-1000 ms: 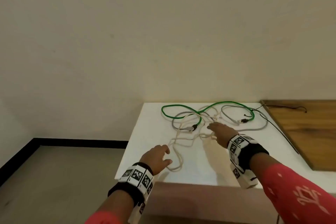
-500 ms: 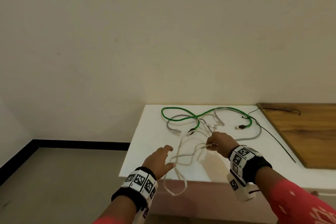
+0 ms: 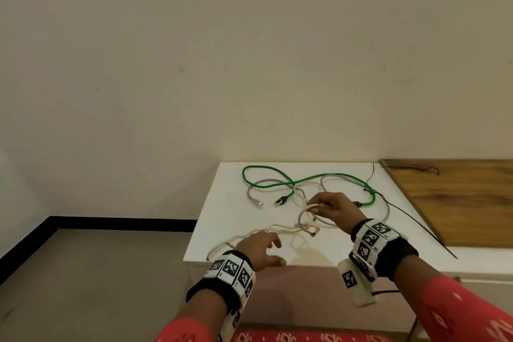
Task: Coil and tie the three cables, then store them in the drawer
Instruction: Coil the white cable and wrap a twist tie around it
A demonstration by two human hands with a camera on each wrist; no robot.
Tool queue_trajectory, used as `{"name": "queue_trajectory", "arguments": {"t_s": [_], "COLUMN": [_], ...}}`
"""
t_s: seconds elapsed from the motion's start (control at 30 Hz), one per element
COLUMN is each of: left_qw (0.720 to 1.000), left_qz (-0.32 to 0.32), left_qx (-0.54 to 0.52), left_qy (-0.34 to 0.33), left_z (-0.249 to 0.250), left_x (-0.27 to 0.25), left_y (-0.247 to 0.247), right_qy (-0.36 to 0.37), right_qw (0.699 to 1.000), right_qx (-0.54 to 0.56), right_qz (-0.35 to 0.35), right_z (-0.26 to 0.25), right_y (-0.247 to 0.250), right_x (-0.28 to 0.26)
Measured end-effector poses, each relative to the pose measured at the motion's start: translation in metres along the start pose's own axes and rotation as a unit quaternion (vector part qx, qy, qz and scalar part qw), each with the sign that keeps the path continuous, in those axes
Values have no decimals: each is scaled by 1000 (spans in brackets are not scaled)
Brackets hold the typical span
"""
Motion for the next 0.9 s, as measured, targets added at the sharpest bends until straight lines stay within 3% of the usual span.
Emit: {"name": "queue_trajectory", "arguments": {"t_s": [0.07,0.17,0.3,0.37,0.57,0.67,0.73,0.9], "left_qw": [998,998,996,995,995,983,968,930], "left_qz": [-46,-8,77,94,52,52,89,229], "left_qx": [34,60,37,21,51,146,213,286], "left_qy": [17,25,12,7,66,93,104,23], "left_z": [-7,-15,-22,-23,-35,-39,-43,-50], "left_x": [2,7,15,20,42,44,45,34], "left_y": [-12,-18,-14,-13,-14,-14,-8,26], "right_qy": [-4,-49,-185,-198,-300,-277,-253,-247], "right_qw": [999,994,979,969,947,951,955,962], "right_qx": [37,94,-62,-134,-84,-134,-151,-113], "right_qz": [12,7,-59,-58,-84,-45,-31,2], "right_z": [7,22,57,71,94,95,94,96], "right_y": [1,2,-1,-3,-9,2,11,35], "right_x": [-2,-2,-3,-2,9,21,27,36]}}
Point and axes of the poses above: each hand's wrist, its own x-axis towards the middle knuckle, its own y-axis out of the back of the hand, z = x × y, the point moved 3 cm from there along x, towards the middle knuckle, and after that the axes turned 3 degrees about -z, right-handed, at the moved point
